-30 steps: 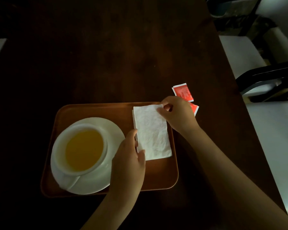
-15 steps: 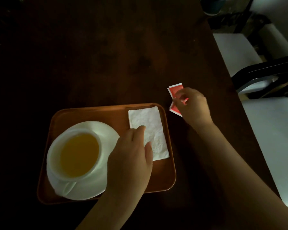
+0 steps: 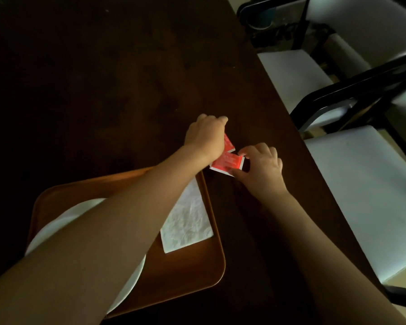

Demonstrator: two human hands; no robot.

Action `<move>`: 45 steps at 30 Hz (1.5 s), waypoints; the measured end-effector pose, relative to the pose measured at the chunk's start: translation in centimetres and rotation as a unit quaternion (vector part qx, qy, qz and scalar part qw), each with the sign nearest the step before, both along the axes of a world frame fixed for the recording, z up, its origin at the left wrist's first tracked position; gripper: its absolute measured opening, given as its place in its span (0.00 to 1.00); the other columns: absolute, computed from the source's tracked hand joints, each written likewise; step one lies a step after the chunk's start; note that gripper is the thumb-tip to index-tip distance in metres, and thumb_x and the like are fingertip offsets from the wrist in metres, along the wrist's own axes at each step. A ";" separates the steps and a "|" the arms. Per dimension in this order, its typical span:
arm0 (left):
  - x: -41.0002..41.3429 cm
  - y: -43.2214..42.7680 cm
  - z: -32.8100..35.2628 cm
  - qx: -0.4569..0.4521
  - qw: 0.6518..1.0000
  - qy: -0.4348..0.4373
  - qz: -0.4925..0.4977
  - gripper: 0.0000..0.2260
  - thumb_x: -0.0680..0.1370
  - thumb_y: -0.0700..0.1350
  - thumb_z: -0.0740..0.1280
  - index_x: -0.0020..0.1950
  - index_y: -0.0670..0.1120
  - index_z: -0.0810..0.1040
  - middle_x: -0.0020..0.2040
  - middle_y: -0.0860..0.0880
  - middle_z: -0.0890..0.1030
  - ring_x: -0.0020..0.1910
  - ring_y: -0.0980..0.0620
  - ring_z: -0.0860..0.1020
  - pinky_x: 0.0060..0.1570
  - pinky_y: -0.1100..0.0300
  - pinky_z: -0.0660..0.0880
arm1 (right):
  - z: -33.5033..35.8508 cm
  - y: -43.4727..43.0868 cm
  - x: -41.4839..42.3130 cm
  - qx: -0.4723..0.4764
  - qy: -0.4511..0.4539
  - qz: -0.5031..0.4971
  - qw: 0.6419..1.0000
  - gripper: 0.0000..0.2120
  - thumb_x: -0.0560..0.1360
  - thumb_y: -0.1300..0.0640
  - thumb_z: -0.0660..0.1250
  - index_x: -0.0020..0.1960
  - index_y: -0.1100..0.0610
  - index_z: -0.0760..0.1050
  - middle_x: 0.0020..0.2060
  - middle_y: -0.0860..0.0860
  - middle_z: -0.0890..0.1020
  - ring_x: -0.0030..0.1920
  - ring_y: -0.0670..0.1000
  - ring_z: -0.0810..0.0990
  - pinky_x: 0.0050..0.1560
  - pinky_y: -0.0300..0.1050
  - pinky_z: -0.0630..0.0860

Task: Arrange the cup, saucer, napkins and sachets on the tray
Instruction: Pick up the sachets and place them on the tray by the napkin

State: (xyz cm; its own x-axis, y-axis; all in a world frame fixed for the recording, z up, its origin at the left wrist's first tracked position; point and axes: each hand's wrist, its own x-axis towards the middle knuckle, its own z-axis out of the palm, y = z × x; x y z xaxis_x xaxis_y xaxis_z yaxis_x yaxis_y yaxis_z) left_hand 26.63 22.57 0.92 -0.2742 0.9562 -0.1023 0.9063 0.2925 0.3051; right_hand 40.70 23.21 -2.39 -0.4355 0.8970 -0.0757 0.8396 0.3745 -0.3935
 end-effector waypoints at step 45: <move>2.1 -10.3 2.9 0.028 0.411 -0.869 0.273 0.08 0.73 0.36 0.67 0.51 0.37 0.78 0.39 0.42 0.85 0.39 0.52 0.84 0.36 0.61 0.80 | 5.2 -5.1 0.3 -0.278 0.509 0.130 0.804 0.26 0.69 0.60 0.69 0.65 0.58 0.66 0.60 0.53 0.76 0.61 0.52 0.76 0.61 0.50 0.76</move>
